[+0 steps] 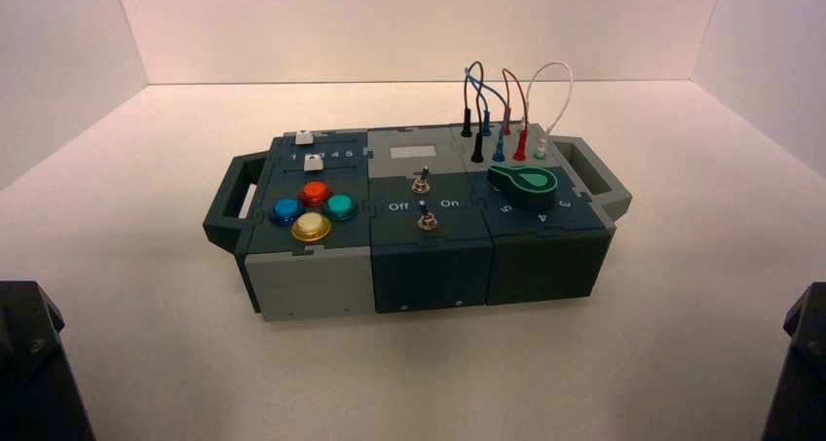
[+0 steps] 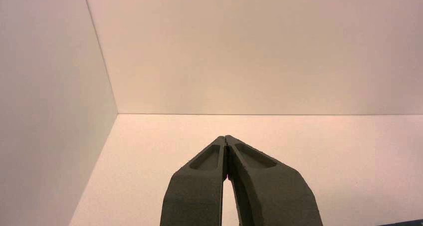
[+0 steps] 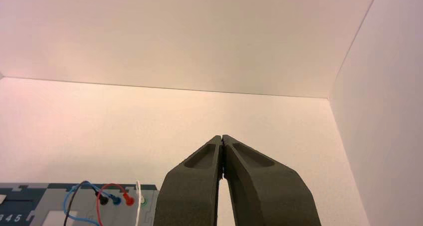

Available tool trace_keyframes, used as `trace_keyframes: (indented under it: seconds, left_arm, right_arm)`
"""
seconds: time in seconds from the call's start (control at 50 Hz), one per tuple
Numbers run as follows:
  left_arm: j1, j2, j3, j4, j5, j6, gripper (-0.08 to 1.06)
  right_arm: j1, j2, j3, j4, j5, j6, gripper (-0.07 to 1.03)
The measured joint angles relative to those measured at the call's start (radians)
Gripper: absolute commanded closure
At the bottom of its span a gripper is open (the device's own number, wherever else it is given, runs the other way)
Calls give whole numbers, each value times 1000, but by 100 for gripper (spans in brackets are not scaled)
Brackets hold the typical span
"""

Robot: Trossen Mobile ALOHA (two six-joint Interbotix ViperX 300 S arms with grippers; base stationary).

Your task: Pull the blue wire.

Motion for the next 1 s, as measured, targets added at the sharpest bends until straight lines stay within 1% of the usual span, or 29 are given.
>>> trace_keyframes:
  seconds: [0.32, 0.42, 0.48, 0.58, 0.6, 0.66, 0.68, 0.7, 0.72, 0.74, 0.76, 0.8, 0.82, 0.84, 0.88, 0.9, 0.92, 0.96, 0.98, 1.0]
  left_arm:
    - [0, 0, 0, 0, 0, 0, 101]
    - [-2, 2, 0, 0, 20, 0, 101]
    - [-18, 6, -2, 0, 43, 0, 101]
    - [-83, 28, -2, -2, 87, 0, 101]
    - [-118, 40, -5, -2, 104, 0, 101]
    - [-181, 63, -8, 0, 130, 0, 101]
    - [-186, 64, -9, -2, 130, -2, 101]
    - [-221, 81, -9, -2, 143, 0, 101]
    - [-227, 84, -9, -2, 143, 0, 101]
    - [-261, 101, -11, -2, 152, 0, 101]
    - [-265, 103, -11, -2, 152, 0, 101]
    - [-313, 126, -11, -2, 160, 0, 101]
    - [-319, 129, -11, -2, 160, 0, 101]
    - [-348, 141, -11, -2, 163, 0, 101]
    - [-364, 149, -12, -2, 164, 0, 101]
    - [-393, 161, -14, -2, 166, -2, 101]
    - [-407, 169, -14, -2, 167, -2, 101]
    - [-423, 178, -14, -2, 167, -2, 101]
    - [-454, 193, -15, -5, 169, -2, 101]
    - [-468, 202, -15, -5, 170, -2, 101]
  right_arm:
    - [0, 2, 2, 0, 2, 2, 99]
    - [0, 8, 0, 2, 2, 2, 99]
    - [0, 15, 2, 3, 3, 2, 99]
    - [5, 38, 0, 9, 21, 3, 99]
    - [6, 44, 0, 9, 26, 3, 99]
    - [18, 71, -2, 12, 40, 3, 99]
    - [20, 72, -2, 14, 41, 3, 98]
    - [26, 83, -3, 14, 49, 3, 99]
    - [26, 83, -3, 14, 49, 3, 99]
    - [32, 97, -5, 14, 57, 5, 99]
    - [35, 100, -5, 14, 58, 3, 99]
    - [41, 110, -6, 17, 71, 5, 99]
    - [44, 114, -6, 18, 74, 3, 98]
    - [52, 117, -9, 21, 81, 5, 99]
    - [57, 120, -12, 25, 86, 5, 99]
    - [64, 121, -14, 26, 92, 5, 99]
    - [80, 126, -17, 35, 103, 5, 99]
    - [91, 130, -18, 40, 110, 5, 98]
    - [107, 140, -20, 49, 126, 5, 98]
    - [118, 147, -21, 57, 135, 5, 98]
